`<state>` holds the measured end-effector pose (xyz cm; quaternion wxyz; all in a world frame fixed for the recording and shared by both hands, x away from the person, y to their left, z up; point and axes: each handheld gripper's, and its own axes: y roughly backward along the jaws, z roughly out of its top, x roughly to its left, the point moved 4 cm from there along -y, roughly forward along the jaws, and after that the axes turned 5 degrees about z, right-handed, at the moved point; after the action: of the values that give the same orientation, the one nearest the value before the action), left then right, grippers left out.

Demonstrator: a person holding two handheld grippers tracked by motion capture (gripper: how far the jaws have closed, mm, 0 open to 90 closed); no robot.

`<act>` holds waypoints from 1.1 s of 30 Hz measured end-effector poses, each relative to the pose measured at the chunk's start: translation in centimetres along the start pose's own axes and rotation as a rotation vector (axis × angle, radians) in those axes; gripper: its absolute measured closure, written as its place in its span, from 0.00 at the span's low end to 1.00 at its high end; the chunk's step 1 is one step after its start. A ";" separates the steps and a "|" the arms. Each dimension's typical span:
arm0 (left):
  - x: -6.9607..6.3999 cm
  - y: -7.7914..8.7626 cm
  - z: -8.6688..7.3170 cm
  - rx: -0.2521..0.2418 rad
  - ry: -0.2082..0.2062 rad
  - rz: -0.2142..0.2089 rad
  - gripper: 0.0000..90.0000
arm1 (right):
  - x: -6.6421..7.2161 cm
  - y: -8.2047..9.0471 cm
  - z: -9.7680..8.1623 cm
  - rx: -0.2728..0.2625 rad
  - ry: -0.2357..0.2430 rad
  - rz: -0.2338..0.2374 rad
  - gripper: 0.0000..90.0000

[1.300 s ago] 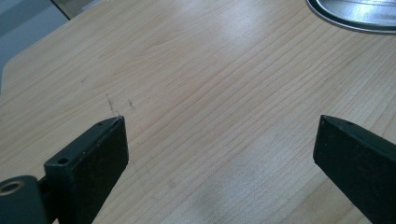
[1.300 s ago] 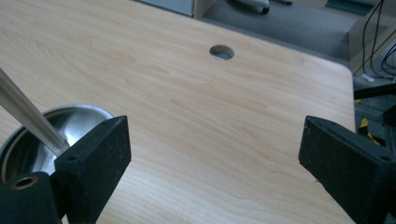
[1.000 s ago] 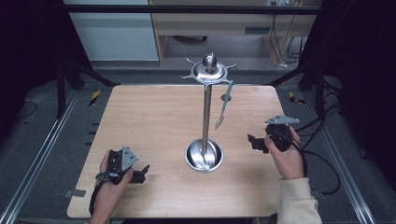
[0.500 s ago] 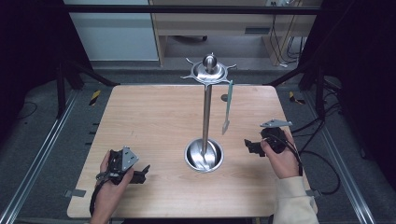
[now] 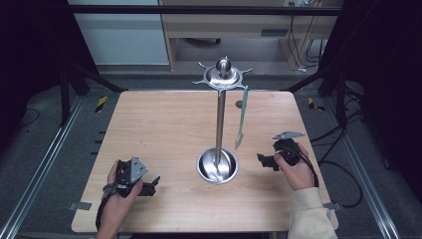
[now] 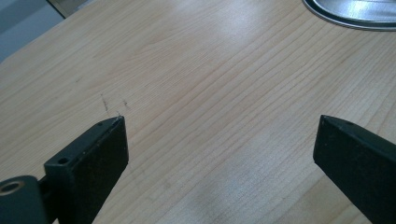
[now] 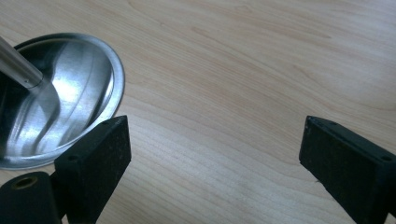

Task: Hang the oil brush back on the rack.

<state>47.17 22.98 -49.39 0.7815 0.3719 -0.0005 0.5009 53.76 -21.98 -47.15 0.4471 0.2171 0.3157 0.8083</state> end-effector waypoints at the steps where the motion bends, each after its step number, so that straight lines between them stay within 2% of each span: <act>1: 0.0 0.0 0.0 0.001 -0.002 0.000 0.03 | 0.0 -0.2 -0.1 0.004 0.008 -0.003 0.11; 16: -0.1 0.0 0.0 0.006 -0.012 -0.002 0.03 | 0.9 -2.0 -1.1 0.080 0.029 0.023 0.11; 33: -0.2 -0.1 0.0 0.009 -0.015 -0.005 0.03 | 1.6 -3.3 -1.8 0.096 0.048 0.070 0.10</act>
<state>47.16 22.79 -49.53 0.7811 0.3792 -0.0032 0.4960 53.72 -19.91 -50.65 0.3998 0.2298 0.3570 0.8124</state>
